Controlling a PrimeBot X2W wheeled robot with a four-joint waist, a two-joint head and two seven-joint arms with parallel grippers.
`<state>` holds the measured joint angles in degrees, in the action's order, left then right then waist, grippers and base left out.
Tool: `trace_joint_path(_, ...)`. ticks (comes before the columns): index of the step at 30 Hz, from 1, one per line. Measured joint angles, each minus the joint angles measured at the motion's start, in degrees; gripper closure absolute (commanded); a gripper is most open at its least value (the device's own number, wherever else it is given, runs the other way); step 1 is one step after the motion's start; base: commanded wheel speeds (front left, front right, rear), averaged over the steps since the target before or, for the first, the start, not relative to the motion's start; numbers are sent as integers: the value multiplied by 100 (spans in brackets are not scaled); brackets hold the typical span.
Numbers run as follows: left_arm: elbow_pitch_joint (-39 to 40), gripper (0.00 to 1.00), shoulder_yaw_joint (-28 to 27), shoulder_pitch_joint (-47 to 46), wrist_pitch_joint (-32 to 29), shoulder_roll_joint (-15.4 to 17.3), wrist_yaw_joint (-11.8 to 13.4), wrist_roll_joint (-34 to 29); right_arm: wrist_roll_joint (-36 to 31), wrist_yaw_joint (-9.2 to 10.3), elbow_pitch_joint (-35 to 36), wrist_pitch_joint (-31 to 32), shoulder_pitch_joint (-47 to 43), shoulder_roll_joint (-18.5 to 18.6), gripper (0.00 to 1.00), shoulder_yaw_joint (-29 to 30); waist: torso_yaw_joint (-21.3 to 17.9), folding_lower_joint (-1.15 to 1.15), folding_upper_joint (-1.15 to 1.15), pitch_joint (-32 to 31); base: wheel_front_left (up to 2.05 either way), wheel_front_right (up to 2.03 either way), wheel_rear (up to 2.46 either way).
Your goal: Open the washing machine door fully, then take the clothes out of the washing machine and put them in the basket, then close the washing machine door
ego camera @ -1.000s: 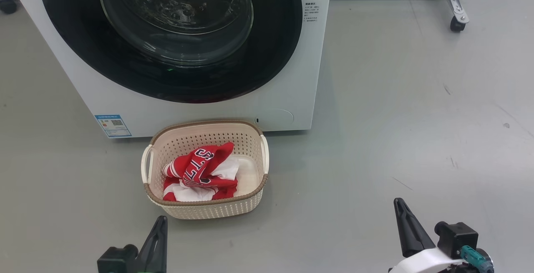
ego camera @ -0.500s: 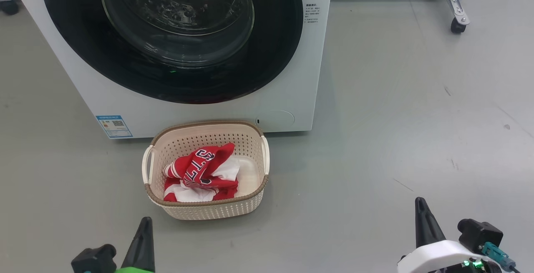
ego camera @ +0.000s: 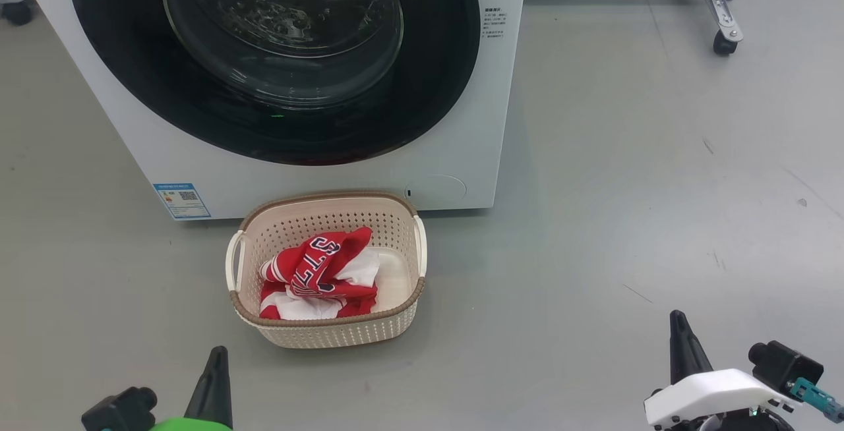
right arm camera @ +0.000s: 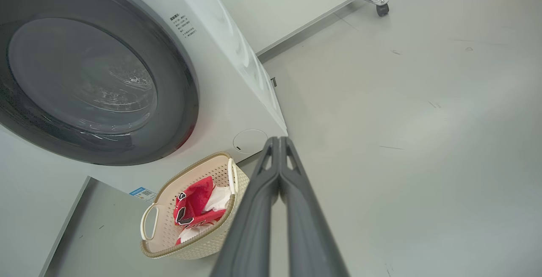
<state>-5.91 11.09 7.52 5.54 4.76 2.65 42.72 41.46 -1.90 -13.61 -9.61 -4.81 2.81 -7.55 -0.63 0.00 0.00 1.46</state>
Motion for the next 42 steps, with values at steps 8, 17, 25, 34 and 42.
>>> trace_joint_path(8,-86,100,-129,-100,-96,4,-88,616,598,-51,-1,147,87,14,100,129,7,0,0,-13,0,0,0)
trace_joint_path(17,-171,100,-250,-206,-197,12,-191,1291,1278,-102,-9,333,180,48,100,274,15,0,0,-29,0,0,0)
trace_joint_path(25,-275,100,-377,-311,-291,15,-281,1856,1882,-156,-29,461,256,66,100,396,21,0,0,-43,0,0,0)
trace_joint_path(34,-378,100,-517,-439,-382,18,-390,2508,2549,-215,-57,632,339,80,100,542,29,0,0,-59,0,0,0)
trace_joint_path(42,-479,100,-623,-541,-493,19,-509,3115,3128,-275,-73,756,438,92,100,666,36,0,0,-74,0,0,0)
